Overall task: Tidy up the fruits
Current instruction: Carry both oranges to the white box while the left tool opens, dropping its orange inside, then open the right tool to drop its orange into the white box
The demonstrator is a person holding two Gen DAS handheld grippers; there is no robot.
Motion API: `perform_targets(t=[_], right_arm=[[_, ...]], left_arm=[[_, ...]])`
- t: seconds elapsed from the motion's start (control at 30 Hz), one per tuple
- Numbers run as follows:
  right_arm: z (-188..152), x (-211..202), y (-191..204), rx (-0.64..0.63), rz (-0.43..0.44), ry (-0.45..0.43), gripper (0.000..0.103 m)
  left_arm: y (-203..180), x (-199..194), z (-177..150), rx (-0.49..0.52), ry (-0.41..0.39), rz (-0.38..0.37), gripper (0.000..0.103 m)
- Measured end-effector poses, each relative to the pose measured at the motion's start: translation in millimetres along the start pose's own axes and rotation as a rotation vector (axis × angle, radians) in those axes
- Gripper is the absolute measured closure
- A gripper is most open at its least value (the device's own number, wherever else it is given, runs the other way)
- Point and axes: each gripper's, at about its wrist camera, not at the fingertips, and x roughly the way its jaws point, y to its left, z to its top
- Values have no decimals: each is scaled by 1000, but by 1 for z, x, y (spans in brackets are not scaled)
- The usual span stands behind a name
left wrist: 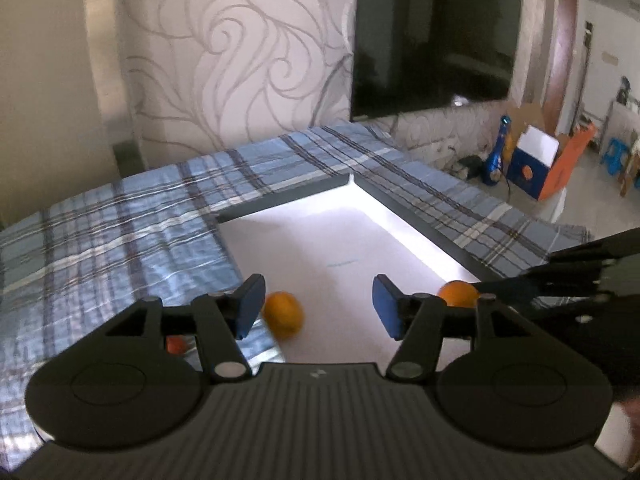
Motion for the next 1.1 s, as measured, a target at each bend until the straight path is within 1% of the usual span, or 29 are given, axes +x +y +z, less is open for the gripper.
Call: perform_targets(t=[0.1, 0.2, 0.27, 0.37, 0.4, 0.43, 0.5, 0.6, 0.7, 0.87, 1.1], right_arm=[[4, 7, 1, -8, 1, -1, 68], [8, 14, 1, -10, -2, 5, 67], [9, 18, 1, -8, -13, 8, 67], [9, 23, 2, -11, -21, 20, 67], [9, 23, 2, -8, -20, 17, 66], [10, 22, 3, -8, -19, 8, 61], [12, 18, 5, -13, -30, -18, 54], [17, 14, 5, -11, -35, -48, 54], [19, 7, 7, 0, -9, -69, 54], [17, -6, 19, -19, 75, -108, 54], [15, -19, 44, -94, 175, -126, 54]], left_arm=[[6, -16, -3, -31, -7, 3, 38], [6, -29, -11, -30, -10, 14, 38], [6, -33, -16, -28, -5, 27, 38], [9, -38, -22, -51, 6, 48, 38], [11, -40, -24, -60, 7, 55, 38], [13, -42, -25, -67, 7, 64, 38], [15, -45, -28, -81, 9, 78, 38], [16, -51, -33, -93, 11, 92, 38], [18, -56, -38, -108, 11, 109, 38], [24, -60, -47, -148, 27, 133, 38], [33, -70, -60, -174, 34, 187, 38]])
